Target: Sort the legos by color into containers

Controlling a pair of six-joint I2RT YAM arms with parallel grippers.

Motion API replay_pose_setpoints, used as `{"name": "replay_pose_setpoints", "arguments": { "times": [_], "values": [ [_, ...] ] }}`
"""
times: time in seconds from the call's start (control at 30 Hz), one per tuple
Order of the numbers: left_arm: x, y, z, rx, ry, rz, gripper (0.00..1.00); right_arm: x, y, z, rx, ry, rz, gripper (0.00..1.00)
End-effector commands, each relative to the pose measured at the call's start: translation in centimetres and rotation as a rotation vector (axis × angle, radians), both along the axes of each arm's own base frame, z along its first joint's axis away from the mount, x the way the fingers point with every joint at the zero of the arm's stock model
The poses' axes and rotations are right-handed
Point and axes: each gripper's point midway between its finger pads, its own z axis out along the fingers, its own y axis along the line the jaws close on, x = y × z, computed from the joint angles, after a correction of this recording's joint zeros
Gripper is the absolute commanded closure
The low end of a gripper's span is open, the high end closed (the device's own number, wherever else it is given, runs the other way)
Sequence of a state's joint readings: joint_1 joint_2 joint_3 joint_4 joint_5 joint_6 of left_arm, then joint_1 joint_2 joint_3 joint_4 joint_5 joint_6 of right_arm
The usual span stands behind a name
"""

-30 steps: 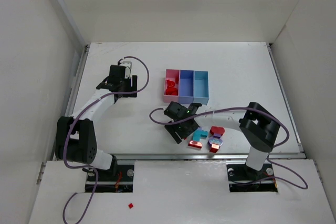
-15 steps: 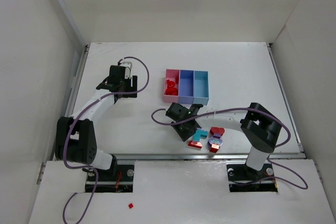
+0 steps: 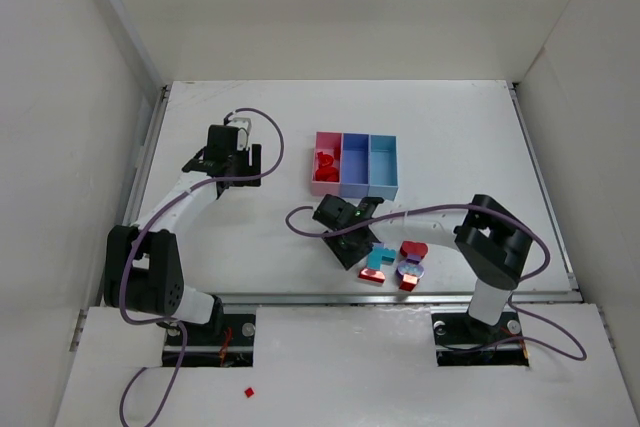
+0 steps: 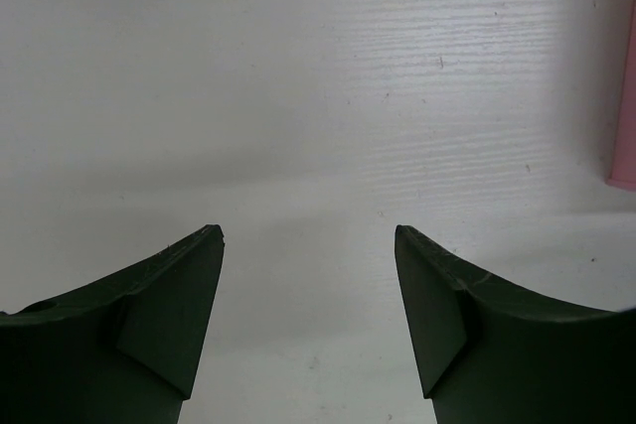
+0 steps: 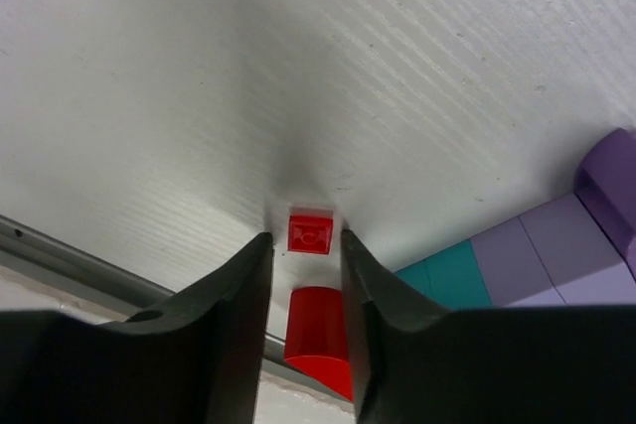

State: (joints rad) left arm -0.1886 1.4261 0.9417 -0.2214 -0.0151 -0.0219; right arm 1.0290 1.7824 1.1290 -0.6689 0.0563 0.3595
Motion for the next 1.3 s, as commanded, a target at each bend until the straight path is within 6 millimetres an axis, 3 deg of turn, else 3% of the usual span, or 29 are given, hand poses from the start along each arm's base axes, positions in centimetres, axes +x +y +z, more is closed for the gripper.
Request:
{"name": "replay_pose_setpoints", "arguments": {
  "times": [0.0, 0.2, 0.4, 0.67, 0.8, 1.0, 1.27],
  "values": [
    [0.1, -0.2, 1.4, -0.007, -0.052, -0.012, 0.33, 0.6, 0.3, -0.7, -0.012, -0.019, 0.003, 0.63],
    [0.1, -0.2, 1.4, -0.007, -0.052, -0.012, 0.33, 0.7, 0.5, -0.7, -0.002, -0.022, -0.008, 0.91],
    [0.1, -0.2, 1.4, -0.007, -0.052, -0.012, 0.33, 0.9, 1.4, -0.4, 0.034, -0.024, -0.071, 1.0],
    [0.1, -0.2, 1.4, -0.007, -0.052, -0.012, 0.33, 3.7, 2.7, 1.8, 0.058, -0.134, -0.177, 1.0],
    [0.1, -0.2, 1.7, -0.009, -0.061, -0.012, 0.33, 6.4, 3.3, 4.5, 0.146, -0.186, -0.255, 1.0],
    [0.1, -0.2, 1.5, -0.009, -0.061, -0.012, 0.33, 10.2, 2.8, 6.8, 0.223, -0.235, -0.351, 1.0],
    [0.0, -0.3, 1.5, -0.016, -0.059, -0.018, 0.33, 13.9, 5.1, 11.1, 0.299, -0.342, -0.378, 1.0]
  ]
}}
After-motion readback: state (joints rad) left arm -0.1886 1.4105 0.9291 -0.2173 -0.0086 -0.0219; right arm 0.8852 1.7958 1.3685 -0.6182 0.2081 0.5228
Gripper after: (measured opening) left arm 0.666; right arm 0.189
